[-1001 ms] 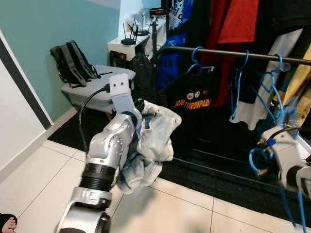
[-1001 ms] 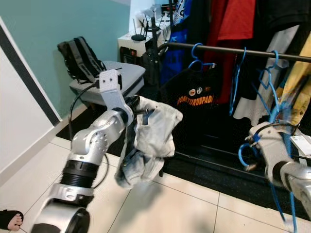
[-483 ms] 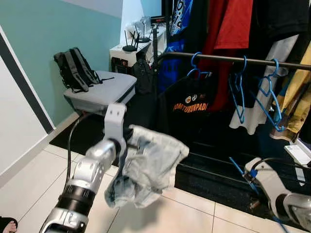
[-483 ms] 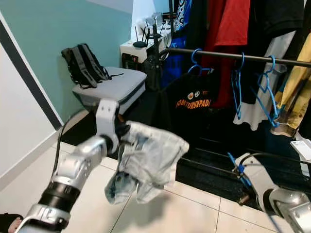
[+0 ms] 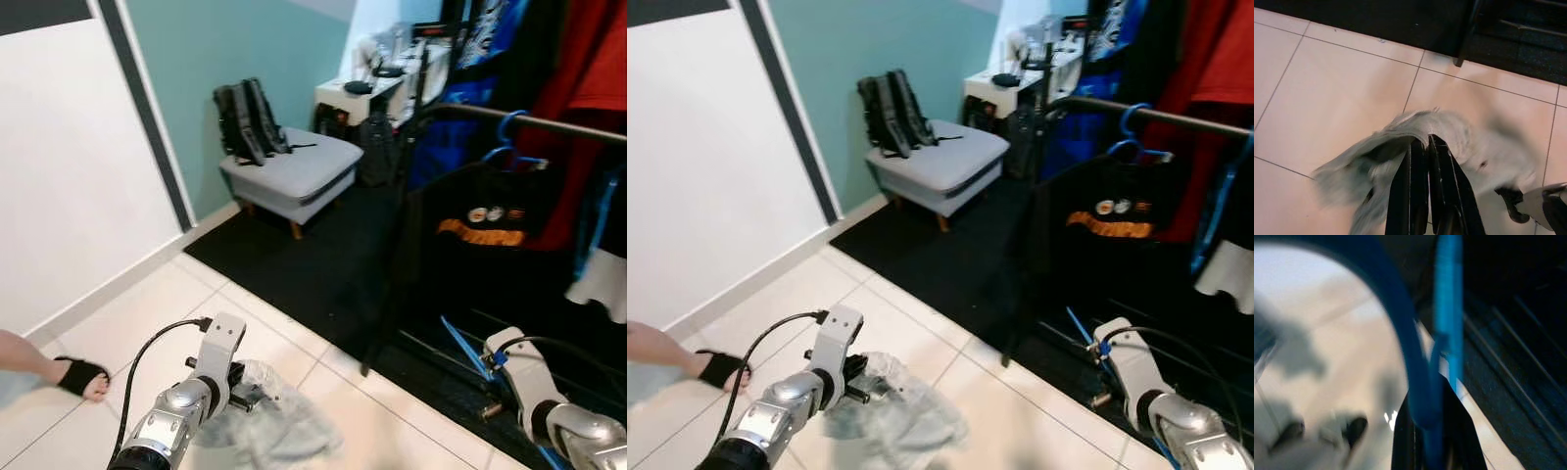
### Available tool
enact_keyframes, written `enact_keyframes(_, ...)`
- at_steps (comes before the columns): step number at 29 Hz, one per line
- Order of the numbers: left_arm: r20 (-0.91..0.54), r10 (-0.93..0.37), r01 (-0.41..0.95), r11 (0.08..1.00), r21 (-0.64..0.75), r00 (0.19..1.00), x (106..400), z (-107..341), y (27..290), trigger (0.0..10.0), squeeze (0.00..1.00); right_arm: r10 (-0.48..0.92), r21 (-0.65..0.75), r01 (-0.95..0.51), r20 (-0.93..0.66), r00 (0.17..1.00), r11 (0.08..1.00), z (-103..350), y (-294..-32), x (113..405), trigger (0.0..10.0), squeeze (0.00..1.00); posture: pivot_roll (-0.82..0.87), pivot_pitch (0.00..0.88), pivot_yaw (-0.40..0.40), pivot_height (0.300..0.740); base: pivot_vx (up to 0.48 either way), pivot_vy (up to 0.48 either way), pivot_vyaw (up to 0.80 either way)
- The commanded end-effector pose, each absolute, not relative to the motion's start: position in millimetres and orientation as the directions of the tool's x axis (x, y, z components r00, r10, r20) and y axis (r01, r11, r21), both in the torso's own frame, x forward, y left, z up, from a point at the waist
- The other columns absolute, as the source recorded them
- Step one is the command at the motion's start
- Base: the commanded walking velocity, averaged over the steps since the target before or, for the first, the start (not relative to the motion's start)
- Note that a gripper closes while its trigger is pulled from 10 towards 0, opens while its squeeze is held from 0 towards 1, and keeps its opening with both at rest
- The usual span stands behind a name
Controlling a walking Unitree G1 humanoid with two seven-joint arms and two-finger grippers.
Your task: Hang hanger
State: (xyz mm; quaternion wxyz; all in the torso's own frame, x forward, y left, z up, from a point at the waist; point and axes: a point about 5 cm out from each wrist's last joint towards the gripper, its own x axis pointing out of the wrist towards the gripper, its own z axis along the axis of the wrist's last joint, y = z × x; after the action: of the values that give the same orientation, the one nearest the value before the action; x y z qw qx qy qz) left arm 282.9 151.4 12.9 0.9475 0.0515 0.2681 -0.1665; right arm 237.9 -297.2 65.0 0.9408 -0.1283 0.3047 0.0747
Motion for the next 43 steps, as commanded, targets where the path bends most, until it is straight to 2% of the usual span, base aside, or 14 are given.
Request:
enact_keyframes(1, -0.492, -0.294, 0.341, 0.94, 0.007, 0.82, 286, 17, 155, 10.0, 0.0, 0.034, -0.149, -0.132, -0.525, 0.85, 0.98, 74, -305, 243, 10.0, 0.0, -0.12, 0.0, 0.059, 0.74, 0.0, 0.0, -0.76)
enact_keyframes(2, -0.493, -0.299, 0.342, 0.94, -0.003, 0.817, 284, 13, 155, 10.0, 0.0, 0.026, -0.108, -0.086, -0.464, 0.886, 0.99, 83, -308, 249, 10.0, 0.0, -0.13, 0.0, 0.061, 0.74, 0.0, 0.0, -0.76)
enact_keyframes(4, -0.493, -0.299, 0.342, 0.94, -0.003, 0.817, 284, 13, 155, 10.0, 0.0, 0.026, -0.108, -0.086, -0.464, 0.886, 0.99, 83, -308, 249, 10.0, 0.0, -0.13, 0.0, 0.061, 0.74, 0.0, 0.0, -0.76)
enact_keyframes(6, -0.522, -0.312, 0.373, 0.928, 0.014, 0.794, 275, -1, 153, 10.0, 0.0, 0.005, -0.032, -0.017, -0.343, 0.939, 0.999, 102, -311, 259, 10.0, 0.0, -0.14, 0.0, 0.067, 0.74, 0.0, 0.0, -0.76)
enact_keyframes(10, -0.569, -0.31, 0.396, 0.918, 0.029, 0.761, 261, -18, 152, 10.0, 0.0, -0.02, 0.031, 0.029, -0.249, 0.968, 0.999, 122, -316, 264, 10.0, 0.0, -0.14, 0.0, 0.067, 0.74, 0.0, 0.0, -0.75)
enact_keyframes(22, -0.672, -0.271, 0.4, 0.915, 0.041, 0.689, 233, -46, 152, 10.0, 0.0, -0.095, 0.042, 0.106, -0.209, 0.973, 0.994, 137, -332, 265, 10.0, 0.0, -0.17, 0.0, 0.076, 0.74, 0.0, 0.0, -0.72)
enact_keyframes(23, -0.735, -0.238, 0.39, 0.92, 0.04, 0.635, 217, -61, 160, 10.0, 0.0, -0.118, -0.001, 0.121, -0.228, 0.966, 0.993, 137, -336, 262, 10.0, 0.0, -0.18, 0.0, 0.08, 0.74, 0.0, 0.0, 0.0)
enact_keyframes(26, -0.77, -0.213, 0.374, 0.927, 0.035, 0.601, 206, -68, 171, 10.0, 0.0, -0.133, -0.016, 0.133, -0.245, 0.96, 0.991, 137, -340, 260, 10.0, 0.0, -0.18, 0.0, 0.082, 0.74, 0.09, 0.0, 0.0)
enact_keyframes(37, -0.833, -0.138, 0.33, 0.942, 0.057, 0.536, 177, -78, 214, 10.0, 0.0, -0.123, -0.015, 0.124, -0.293, 0.948, 0.992, 135, -344, 255, 10.0, 0.0, -0.19, 0.0, 0.087, 0.74, 0.309, 0.0, 0.0)
enact_keyframes(39, -0.865, -0.094, 0.312, 0.947, 0.075, 0.493, 157, -83, 234, 10.0, 0.0, -0.087, -0.007, 0.088, -0.284, 0.955, 0.996, 145, -346, 254, 10.0, 0.0, -0.19, 0.0, 0.087, 0.74, 0.304, 0.0, 0.0)
enact_keyframes(43, -0.868, -0.091, 0.311, 0.947, 0.076, 0.489, 156, -83, 236, 10.0, 0.0, -0.084, -0.008, 0.085, -0.283, 0.956, 0.996, 146, -346, 254, 10.0, 0.0, -0.19, 0.0, 0.087, 0.74, 0.304, 0.0, 0.0)
